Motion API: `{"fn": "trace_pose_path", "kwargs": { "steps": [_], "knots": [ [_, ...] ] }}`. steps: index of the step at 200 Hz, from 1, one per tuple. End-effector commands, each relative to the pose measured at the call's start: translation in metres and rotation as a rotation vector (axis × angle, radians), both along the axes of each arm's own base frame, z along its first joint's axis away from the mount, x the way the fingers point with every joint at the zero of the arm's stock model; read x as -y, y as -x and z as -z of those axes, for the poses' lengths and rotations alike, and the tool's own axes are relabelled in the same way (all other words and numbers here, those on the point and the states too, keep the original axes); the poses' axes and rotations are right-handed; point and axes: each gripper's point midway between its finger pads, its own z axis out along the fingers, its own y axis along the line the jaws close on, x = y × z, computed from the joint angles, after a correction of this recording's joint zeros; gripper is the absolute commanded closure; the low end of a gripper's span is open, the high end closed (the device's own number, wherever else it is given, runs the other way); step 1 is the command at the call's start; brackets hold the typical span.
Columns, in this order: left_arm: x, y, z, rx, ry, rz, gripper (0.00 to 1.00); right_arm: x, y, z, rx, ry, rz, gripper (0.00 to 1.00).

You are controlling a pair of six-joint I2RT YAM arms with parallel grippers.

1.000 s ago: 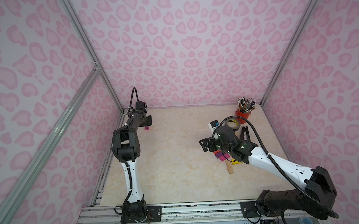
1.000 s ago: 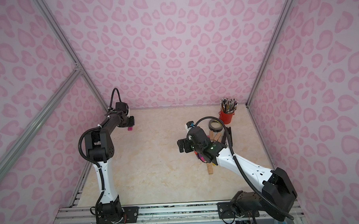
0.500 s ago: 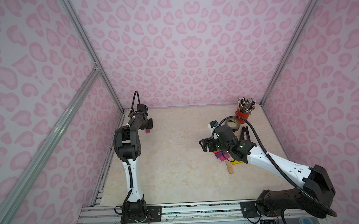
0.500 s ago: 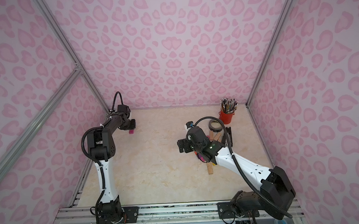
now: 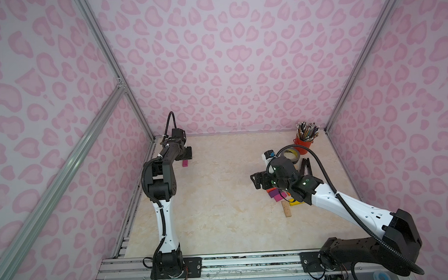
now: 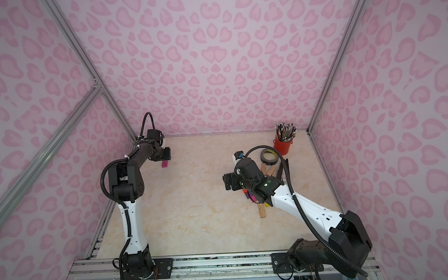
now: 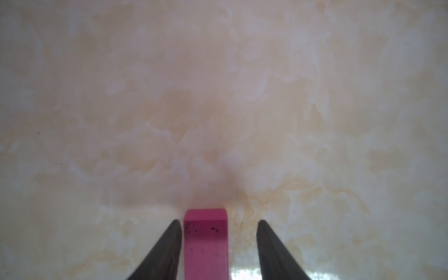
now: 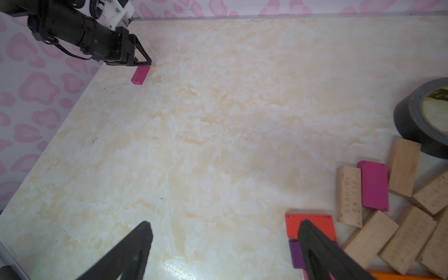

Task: Assemble the letter k with building blocks
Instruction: Place the building block at the center of the board, then pick up the building block from the center of the board.

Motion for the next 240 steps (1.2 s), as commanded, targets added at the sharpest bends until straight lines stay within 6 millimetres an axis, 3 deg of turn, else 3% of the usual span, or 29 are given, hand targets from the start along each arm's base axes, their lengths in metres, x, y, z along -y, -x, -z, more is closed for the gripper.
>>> {"fn": "trace_pose_path", "kwargs": {
  "steps": [1, 22, 45, 61, 79, 89, 116, 119, 147, 177, 217, 240],
  "knots": [
    [0.002, 0.0, -0.026, 0.045, 0.007, -0.019, 0.39, 0.01, -0.002, 0.005, -0.022, 0.002, 0.028, 0.05],
    [0.013, 0.004, -0.056, 0.095, 0.024, -0.03, 0.33, 0.025, -0.008, 0.008, -0.035, 0.014, 0.056, 0.05],
    [0.044, 0.018, -0.102, 0.189, 0.118, -0.017, 0.31, 0.046, -0.013, 0.018, -0.076, 0.046, 0.081, 0.04],
    [0.081, 0.035, -0.135, 0.27, 0.247, 0.026, 0.3, 0.065, -0.013, 0.031, -0.132, 0.081, 0.106, 0.03],
    [0.138, 0.06, -0.172, 0.355, 0.373, 0.136, 0.3, 0.089, -0.012, 0.051, -0.208, 0.125, 0.149, 0.02],
    [0.17, 0.078, -0.192, 0.399, 0.403, 0.208, 0.3, 0.101, -0.009, 0.061, -0.25, 0.153, 0.173, 0.0],
    [0.245, 0.14, -0.241, 0.527, 0.482, 0.42, 0.29, 0.133, -0.005, 0.088, -0.339, 0.235, 0.257, 0.06],
    [0.251, 0.149, -0.234, 0.516, 0.484, 0.443, 0.29, 0.136, -0.005, 0.091, -0.346, 0.239, 0.264, 0.07],
    [0.297, 0.219, -0.248, 0.6, 0.496, 0.651, 0.29, 0.151, -0.009, 0.109, -0.395, 0.274, 0.307, 0.14],
    [0.315, 0.274, -0.241, 0.606, 0.495, 0.829, 0.25, 0.156, -0.031, 0.121, -0.417, 0.312, 0.331, 0.3],
    [0.311, 0.304, -0.215, 0.531, 0.496, 0.911, 0.04, 0.151, -0.07, 0.133, -0.418, 0.317, 0.345, 0.43],
    [0.308, 0.312, -0.214, 0.541, 0.517, 0.924, 0.0, 0.145, -0.087, 0.141, -0.428, 0.313, 0.341, 0.46]
  ]
}}
